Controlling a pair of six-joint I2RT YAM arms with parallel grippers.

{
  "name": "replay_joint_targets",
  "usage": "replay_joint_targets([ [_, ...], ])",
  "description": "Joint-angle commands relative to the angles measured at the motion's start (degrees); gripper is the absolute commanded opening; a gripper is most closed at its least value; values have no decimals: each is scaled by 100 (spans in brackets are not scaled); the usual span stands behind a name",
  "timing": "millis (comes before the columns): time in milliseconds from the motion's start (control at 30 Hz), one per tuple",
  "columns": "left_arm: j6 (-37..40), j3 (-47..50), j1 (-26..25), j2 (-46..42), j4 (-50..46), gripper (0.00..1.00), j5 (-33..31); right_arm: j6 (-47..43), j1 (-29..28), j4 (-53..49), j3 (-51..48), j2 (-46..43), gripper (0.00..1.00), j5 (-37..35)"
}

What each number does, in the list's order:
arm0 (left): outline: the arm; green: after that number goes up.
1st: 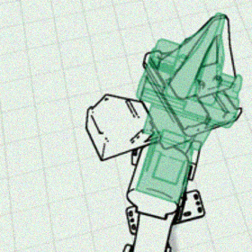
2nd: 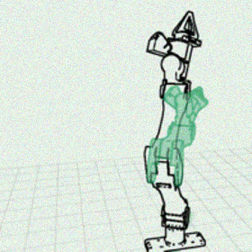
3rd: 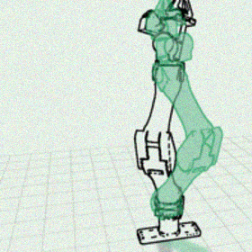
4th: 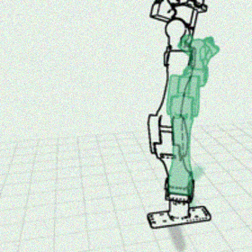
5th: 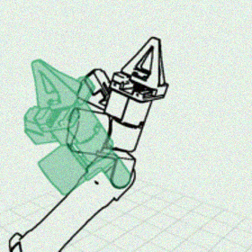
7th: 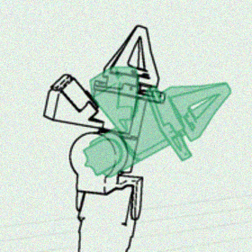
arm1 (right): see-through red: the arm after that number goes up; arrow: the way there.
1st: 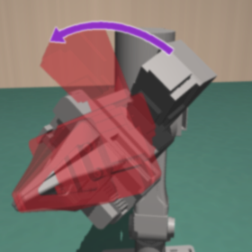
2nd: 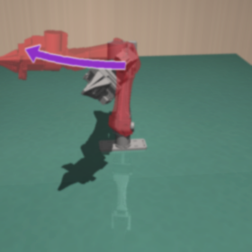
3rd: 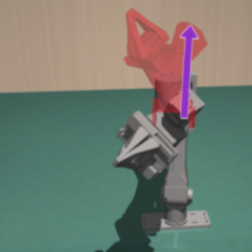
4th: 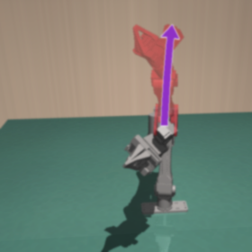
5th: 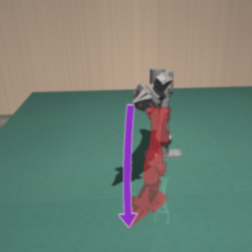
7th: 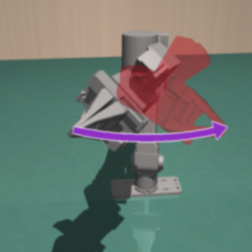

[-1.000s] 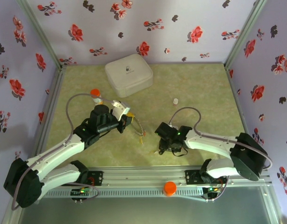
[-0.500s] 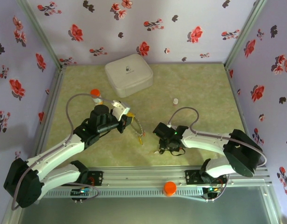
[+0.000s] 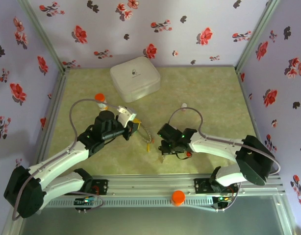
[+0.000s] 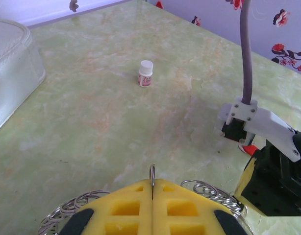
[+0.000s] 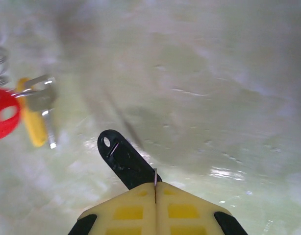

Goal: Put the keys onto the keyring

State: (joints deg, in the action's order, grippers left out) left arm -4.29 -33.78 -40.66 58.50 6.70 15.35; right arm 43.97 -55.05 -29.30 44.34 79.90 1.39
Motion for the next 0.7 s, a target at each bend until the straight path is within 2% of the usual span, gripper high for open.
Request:
replay_joint_targets([
  [0,-127,80,-45,-168,292,0,-134,-1066,327,138,195,344,0,934],
  [133,-150,91,-40,-212,179,0,-277,-1335,651,87,383,682,0,1242],
  [400,-168,114,-47,-199,178,0,-270,-1513,924,-91,714,1161,0,1268],
  [567,-138,125,-46,-191,183,0,-261,-1576,947,-319,830,1343,13,1095],
  [667,-135,119,-45,-188,199,0,-252,-1597,959,-365,887,1378,17,1041],
])
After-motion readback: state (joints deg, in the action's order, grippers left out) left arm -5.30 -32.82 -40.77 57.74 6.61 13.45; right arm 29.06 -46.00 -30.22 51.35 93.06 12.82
